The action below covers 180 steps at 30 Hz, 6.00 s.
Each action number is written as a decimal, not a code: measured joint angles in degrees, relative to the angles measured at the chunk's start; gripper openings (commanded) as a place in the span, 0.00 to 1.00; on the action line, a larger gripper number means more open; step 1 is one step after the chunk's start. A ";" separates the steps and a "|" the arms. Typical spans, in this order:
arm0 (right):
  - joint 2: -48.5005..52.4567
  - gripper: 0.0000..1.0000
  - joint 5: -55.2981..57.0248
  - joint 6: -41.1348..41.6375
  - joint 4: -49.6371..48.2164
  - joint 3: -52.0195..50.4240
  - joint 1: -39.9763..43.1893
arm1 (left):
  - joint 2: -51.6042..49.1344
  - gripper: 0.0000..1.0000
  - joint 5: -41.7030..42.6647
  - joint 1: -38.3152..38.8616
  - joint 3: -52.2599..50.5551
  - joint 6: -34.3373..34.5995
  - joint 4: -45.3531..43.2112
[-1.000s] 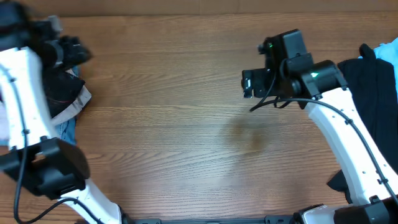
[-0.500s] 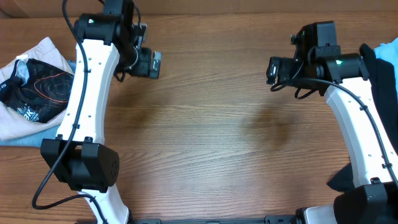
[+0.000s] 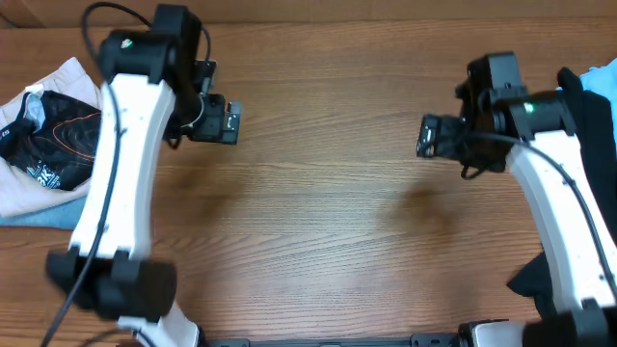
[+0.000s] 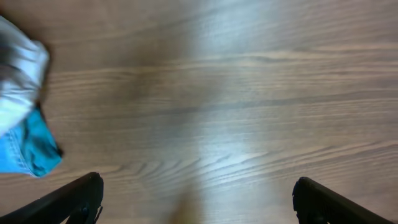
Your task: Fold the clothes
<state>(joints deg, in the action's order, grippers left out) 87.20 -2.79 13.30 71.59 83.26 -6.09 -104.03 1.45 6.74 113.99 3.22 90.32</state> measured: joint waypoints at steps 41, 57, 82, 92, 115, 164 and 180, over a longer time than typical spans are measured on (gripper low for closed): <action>-47.87 1.00 5.18 1.68 -10.78 -22.32 -0.24 | 67.28 1.00 -2.64 0.04 -50.71 -0.90 -20.87; -58.40 1.00 5.16 1.64 -8.96 -23.28 -0.39 | 67.28 1.00 -2.64 0.04 -50.71 -0.87 -20.85; -86.53 1.00 -0.81 -4.63 -72.08 -74.58 -0.37 | 67.28 1.00 -2.82 0.04 -50.88 -0.90 -20.65; -86.58 1.00 -1.27 -5.51 -69.55 -82.23 -0.37 | 67.28 1.00 -2.82 0.04 -50.90 -0.90 -20.65; -86.29 1.00 -1.25 -5.62 -66.82 -82.23 -0.35 | 67.28 1.00 -2.82 0.04 -50.90 -0.87 -20.63; -86.29 1.00 -1.25 -5.66 -66.84 -82.23 -0.33 | 103.08 1.00 -3.39 -0.28 -109.81 -1.97 -82.09; -86.29 1.00 -1.25 -5.66 -66.84 -82.23 -0.33 | 103.19 1.00 -2.12 -2.89 -113.37 -1.95 -85.70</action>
<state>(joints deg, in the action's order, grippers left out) 0.91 -4.03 7.64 4.75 1.04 -6.42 -0.84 -0.67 3.86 0.62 1.28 4.62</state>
